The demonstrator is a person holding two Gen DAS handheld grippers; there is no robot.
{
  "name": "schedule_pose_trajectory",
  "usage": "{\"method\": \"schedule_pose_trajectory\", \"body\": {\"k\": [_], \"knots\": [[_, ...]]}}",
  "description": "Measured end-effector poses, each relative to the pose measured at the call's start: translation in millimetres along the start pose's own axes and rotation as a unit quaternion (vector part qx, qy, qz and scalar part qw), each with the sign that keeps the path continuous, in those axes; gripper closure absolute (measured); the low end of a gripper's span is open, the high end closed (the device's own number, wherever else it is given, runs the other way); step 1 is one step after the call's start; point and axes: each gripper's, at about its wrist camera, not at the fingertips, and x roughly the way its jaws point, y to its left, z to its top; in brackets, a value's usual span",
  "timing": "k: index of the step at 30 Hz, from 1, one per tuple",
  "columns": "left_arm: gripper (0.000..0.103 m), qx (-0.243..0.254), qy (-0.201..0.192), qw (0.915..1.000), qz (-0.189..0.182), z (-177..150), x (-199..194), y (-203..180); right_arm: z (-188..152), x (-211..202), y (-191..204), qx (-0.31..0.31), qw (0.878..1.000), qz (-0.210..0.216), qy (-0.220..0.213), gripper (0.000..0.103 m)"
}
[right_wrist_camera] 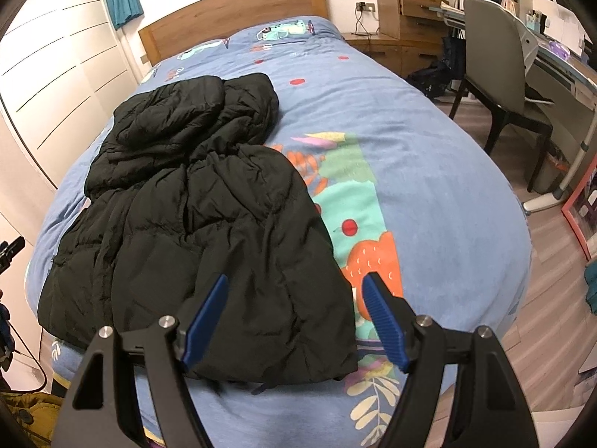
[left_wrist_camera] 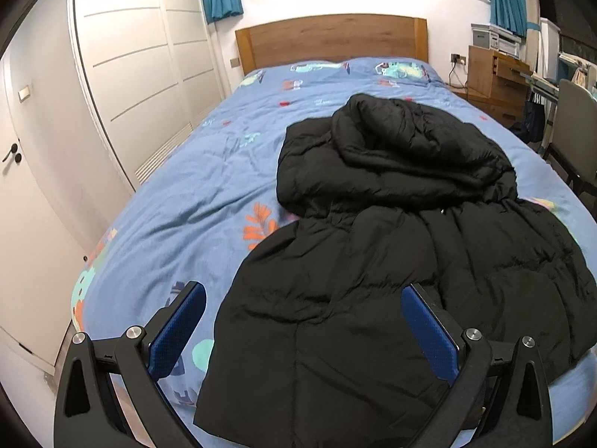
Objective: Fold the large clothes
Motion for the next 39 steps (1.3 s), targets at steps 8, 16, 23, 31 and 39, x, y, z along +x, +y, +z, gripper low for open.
{"method": "schedule_pose_trajectory", "body": {"k": [8,16,23,31,39], "knots": [[0.001,-0.006,0.029,0.9996,0.003,-8.7,20.0,4.9,-4.1,21.2,-4.6,0.006,1.0,-0.001,0.022,0.03],[0.001,-0.018,0.062,0.9979,0.0,-19.0,42.2,13.2,-3.9,39.8,-4.5,0.007,0.999,-0.003,0.04,0.03],[0.001,-0.031,0.095,0.995,-0.008,-29.3,59.5,24.7,-1.7,49.5,-8.9,0.014,0.999,-0.006,0.046,0.03],[0.001,-0.044,0.118,0.9919,-0.019,-37.5,70.7,36.0,-1.4,53.9,-14.0,0.016,0.999,-0.012,0.049,0.029],[0.001,-0.091,0.142,0.9839,-0.059,-56.3,82.9,75.1,0.5,52.6,-22.2,0.018,0.999,-0.004,0.047,0.029]]}}
